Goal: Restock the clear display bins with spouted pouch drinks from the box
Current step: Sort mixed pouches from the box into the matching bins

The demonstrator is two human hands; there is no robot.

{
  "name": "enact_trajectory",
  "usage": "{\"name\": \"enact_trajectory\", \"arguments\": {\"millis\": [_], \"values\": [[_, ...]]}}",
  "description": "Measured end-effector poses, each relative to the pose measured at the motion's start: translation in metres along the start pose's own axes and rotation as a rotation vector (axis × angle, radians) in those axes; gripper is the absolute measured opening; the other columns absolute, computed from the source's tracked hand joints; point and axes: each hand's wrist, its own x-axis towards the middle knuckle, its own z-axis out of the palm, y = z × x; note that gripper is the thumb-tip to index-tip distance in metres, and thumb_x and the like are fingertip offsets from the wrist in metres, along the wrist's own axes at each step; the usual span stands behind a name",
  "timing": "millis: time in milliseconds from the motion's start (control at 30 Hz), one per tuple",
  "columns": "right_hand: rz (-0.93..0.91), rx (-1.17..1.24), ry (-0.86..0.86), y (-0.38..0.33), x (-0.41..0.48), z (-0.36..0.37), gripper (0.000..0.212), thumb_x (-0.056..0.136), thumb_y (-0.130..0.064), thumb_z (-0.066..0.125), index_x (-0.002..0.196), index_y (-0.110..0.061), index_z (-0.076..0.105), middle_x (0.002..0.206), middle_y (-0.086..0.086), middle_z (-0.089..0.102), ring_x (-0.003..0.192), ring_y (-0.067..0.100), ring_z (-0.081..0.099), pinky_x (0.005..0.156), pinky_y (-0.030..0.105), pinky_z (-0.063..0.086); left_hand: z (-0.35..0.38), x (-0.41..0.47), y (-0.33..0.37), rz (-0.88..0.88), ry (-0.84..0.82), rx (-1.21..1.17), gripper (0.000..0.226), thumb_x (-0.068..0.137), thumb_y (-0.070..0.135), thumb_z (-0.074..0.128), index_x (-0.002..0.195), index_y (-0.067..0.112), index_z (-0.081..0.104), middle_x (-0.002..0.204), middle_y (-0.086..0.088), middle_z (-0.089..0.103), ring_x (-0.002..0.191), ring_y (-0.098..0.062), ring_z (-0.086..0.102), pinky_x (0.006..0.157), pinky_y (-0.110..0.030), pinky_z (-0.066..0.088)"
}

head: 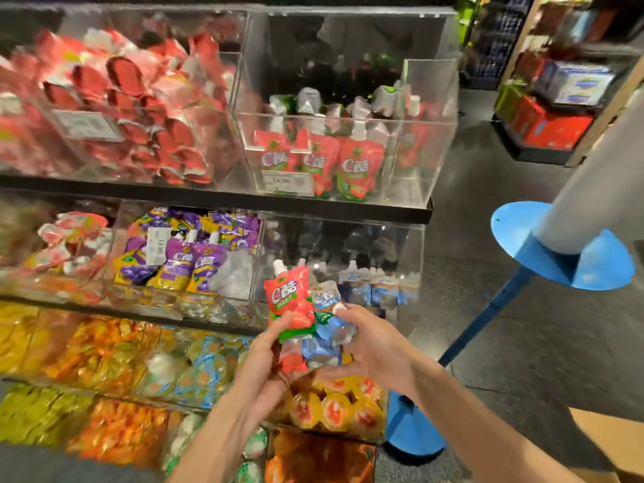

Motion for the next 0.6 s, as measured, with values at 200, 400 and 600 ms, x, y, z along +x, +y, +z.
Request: {"name": "enact_trajectory", "arguments": {"millis": [200,400,600], "values": [[-0.017,0.016,0.049,-0.003,0.023,0.026,0.029,0.101,-0.029,0.054,0.129,-0.02,0.053,0.124,0.011,0.063,0.102,0.031,0.069,0.078,0.058,0.059,-0.028,0.016,0.031,-0.032,-0.142,0.007,0.029,0.078,0.029,0.065,0.086,0.006,0.08,0.107,-0.028,0.071,0.082,-0.035,0.074,0.074,-0.05,0.058],[-0.01,0.08,0.181,-0.003,0.034,0.048,0.037,0.103,-0.035,0.046,0.122,-0.005,0.058,0.101,0.022,0.065,0.083,0.033,0.069,0.055,0.042,0.058,-0.042,0.034,0.058,-0.031,-0.227,0.098,0.033,0.081,0.03,0.066,0.099,0.004,0.078,0.113,-0.027,0.069,0.097,-0.04,0.071,0.085,-0.053,0.056],[0.03,0.09,0.326,-0.024,0.044,0.028,0.033,0.103,-0.033,0.045,0.115,-0.007,0.062,0.105,0.022,0.07,0.071,0.031,0.071,0.056,0.032,0.054,-0.031,0.051,0.068,0.005,-0.22,0.192,0.031,0.076,0.026,0.069,0.095,0.002,0.073,0.097,-0.018,0.074,0.065,-0.019,0.072,0.048,-0.026,0.055]]}}
